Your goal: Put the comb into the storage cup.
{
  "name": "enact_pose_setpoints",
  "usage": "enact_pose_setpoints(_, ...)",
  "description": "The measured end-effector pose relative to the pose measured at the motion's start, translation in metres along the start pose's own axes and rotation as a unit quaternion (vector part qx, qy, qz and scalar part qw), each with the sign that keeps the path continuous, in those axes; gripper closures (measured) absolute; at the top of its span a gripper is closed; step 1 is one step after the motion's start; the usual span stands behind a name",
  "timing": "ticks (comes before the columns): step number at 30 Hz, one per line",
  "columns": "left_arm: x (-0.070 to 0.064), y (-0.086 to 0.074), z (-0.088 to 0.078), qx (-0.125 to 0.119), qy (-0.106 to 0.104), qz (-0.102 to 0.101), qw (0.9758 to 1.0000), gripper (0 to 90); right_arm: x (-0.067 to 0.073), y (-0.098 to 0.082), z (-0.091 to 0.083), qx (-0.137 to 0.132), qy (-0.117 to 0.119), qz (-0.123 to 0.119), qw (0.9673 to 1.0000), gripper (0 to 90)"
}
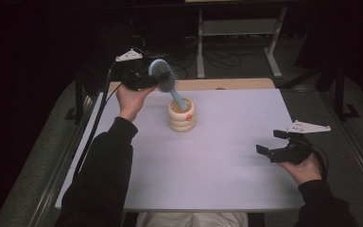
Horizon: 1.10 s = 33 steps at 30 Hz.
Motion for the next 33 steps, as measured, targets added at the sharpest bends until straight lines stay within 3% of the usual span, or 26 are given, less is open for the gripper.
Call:
enact_pose_setpoints(9,0.004,-0.012,0.016,0.019,-0.002,-0.006,0.9998,53.5,-0.001,-0.001,-0.002,-0.004,0.001,0.001,1.0,0.0)
enact_pose_setpoints(13,0.006,-0.02,0.019,0.017,-0.01,-0.019,0.9996,53.5,0.0,-0.001,-0.002,-0.002,0.004,0.002,1.0,0.0)
enact_pose_setpoints(33,0.012,-0.043,0.037,0.03,-0.017,-0.053,0.998,53.4,-0.002,-0.002,-0.004,-0.005,-0.001,0.004,1.0,0.0)
Point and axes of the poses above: each handheld gripper's, and its own axes: z roughly forward along the jaws, y roughly out of its top, x roughly to its left, the point moved 3 cm from there along z, roughly forward along the jaws, and after that the axes turned 3 degrees about z, right-handed, at the moved point
